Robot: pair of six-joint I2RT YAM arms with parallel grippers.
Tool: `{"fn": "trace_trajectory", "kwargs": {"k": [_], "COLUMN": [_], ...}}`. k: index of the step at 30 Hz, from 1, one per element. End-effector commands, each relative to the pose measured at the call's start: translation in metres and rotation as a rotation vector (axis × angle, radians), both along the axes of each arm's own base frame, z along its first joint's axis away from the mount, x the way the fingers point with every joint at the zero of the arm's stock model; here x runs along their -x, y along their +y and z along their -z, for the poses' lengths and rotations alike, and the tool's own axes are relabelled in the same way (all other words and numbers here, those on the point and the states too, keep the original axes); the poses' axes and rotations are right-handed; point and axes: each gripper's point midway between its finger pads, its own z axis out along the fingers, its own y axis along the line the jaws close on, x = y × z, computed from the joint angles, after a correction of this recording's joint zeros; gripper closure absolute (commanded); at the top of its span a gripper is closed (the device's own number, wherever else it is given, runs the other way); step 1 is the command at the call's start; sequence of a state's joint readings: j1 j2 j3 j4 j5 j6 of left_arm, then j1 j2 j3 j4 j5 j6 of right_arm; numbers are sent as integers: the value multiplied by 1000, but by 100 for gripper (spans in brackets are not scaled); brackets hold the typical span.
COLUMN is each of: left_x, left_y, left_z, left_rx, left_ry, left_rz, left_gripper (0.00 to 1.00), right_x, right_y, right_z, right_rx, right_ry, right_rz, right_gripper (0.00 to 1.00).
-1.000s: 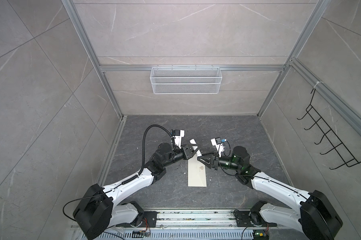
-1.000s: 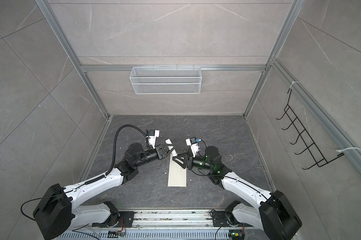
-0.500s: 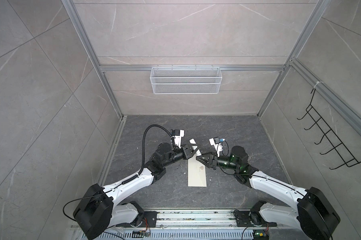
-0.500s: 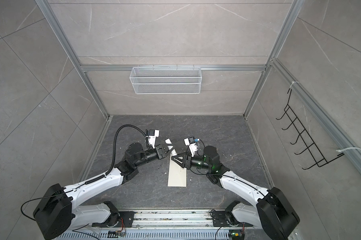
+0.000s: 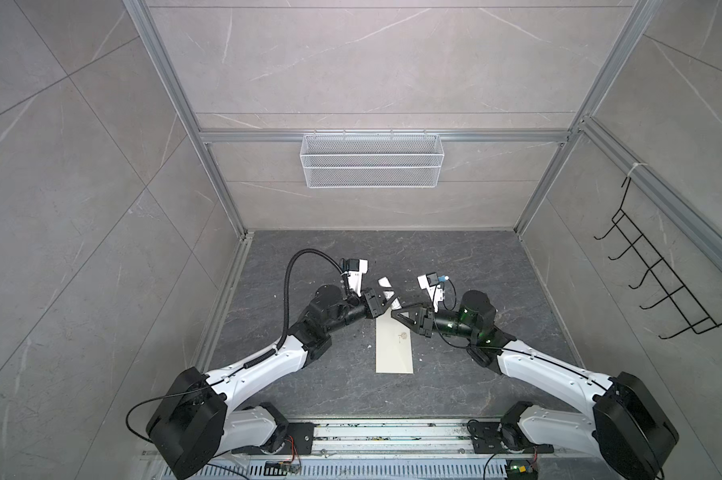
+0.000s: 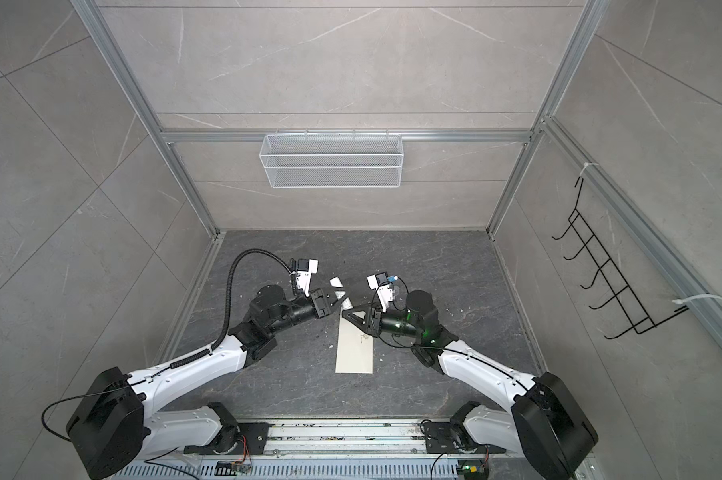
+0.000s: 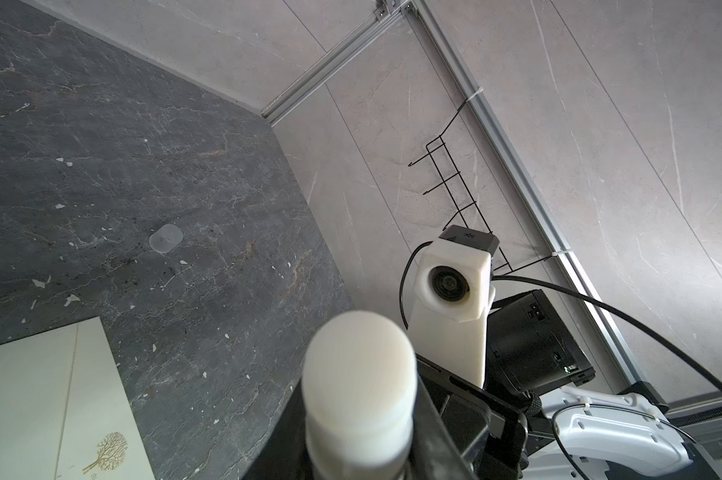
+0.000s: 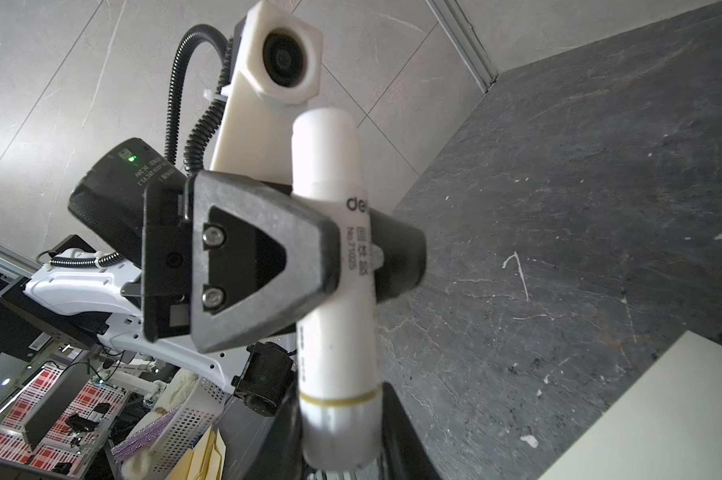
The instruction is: Place the letter into the envelope and seal it
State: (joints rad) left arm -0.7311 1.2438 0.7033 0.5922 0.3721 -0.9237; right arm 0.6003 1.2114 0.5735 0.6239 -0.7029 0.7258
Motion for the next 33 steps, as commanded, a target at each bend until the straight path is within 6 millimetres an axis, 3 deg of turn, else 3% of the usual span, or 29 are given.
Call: {"fn": "trace_trajectory", "kwargs": {"k": [1, 9, 15, 25, 33], "left_x": [1, -6, -10, -15, -17], "left_y": [-1, 4, 8, 5, 4], "left_z": [-10, 10, 25, 39, 39], "left_rx": [-1, -109, -178, -218, -216], "left_ry": [-63, -70, -71, -58, -50], "left_rz": [13, -36, -67, -79, -87], "left_gripper": [100, 100, 100, 100, 100], "right_x": [-9, -23, -35, -43, -34], "right_y": [2, -7, -22, -36, -22], "right_z": [-12, 5, 15, 1, -19], "right_rx": [-6, 167, 375, 670, 982], "right_ry": [-13, -22, -79, -234, -502], "right_rz": [34, 176, 359, 645, 874], "right_gripper": [85, 99, 100, 100, 100]}}
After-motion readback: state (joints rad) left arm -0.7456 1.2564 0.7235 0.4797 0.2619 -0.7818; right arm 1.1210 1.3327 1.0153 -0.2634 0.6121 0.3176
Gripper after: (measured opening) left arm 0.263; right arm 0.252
